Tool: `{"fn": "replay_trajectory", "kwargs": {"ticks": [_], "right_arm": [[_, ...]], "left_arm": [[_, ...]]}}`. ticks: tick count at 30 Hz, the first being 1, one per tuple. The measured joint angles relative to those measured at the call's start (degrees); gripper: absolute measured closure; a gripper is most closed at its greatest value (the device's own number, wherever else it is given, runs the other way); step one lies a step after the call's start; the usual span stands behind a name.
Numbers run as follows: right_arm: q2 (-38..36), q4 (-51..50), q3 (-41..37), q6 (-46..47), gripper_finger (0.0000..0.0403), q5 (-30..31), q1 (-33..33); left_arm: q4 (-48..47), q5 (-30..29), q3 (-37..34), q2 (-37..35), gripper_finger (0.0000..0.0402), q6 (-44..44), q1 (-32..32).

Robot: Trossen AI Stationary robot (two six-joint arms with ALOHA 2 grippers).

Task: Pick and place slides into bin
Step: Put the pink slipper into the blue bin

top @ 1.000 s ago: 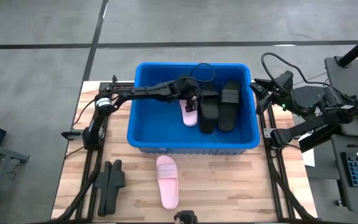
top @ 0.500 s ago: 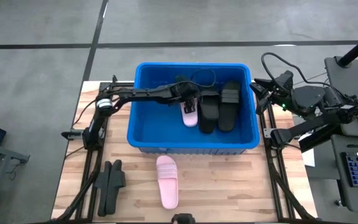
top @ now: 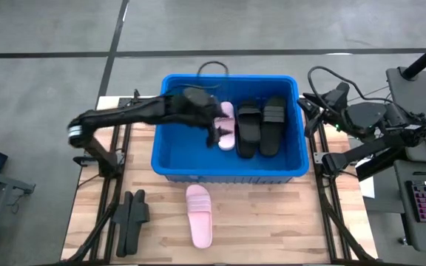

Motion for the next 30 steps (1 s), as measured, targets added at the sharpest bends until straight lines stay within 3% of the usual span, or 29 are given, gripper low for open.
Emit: {"fn": "replay_trajectory", "kwargs": {"ticks": [4,10,16,21,26,30], "right_arm": [[-0.01,-0.02,0.00,-2.26,0.0271,0.00,0.00],[0.00,-0.17,0.00,-8.68,0.0271,0.00,0.00],[-0.13,-1.31,-0.02,-4.61,0.0271,0.00,0.00],[0.03,-3.88,-0.07,1.73,0.0271,-0.06,0.00],[0.32,-4.41,-0.09,2.95,0.0271,-3.57,0.00],[0.37,-4.94,-0.11,2.94,0.0271,-4.72,0.00]], "left_arm": [[0.12,2.32,-0.30,-5.12,0.0121,-12.04,-5.81],[-0.72,0.79,-2.46,-7.08,0.0121,-25.45,-15.06],[-7.44,-6.85,-4.90,-2.84,0.0121,-29.08,-26.63],[-10.24,-12.39,-7.25,1.78,0.0121,-38.31,-34.35],[-13.80,-20.16,-7.27,7.45,0.0121,-37.71,-39.59],[-13.99,-20.92,-7.27,12.01,0.0121,-35.75,-41.33]]}}
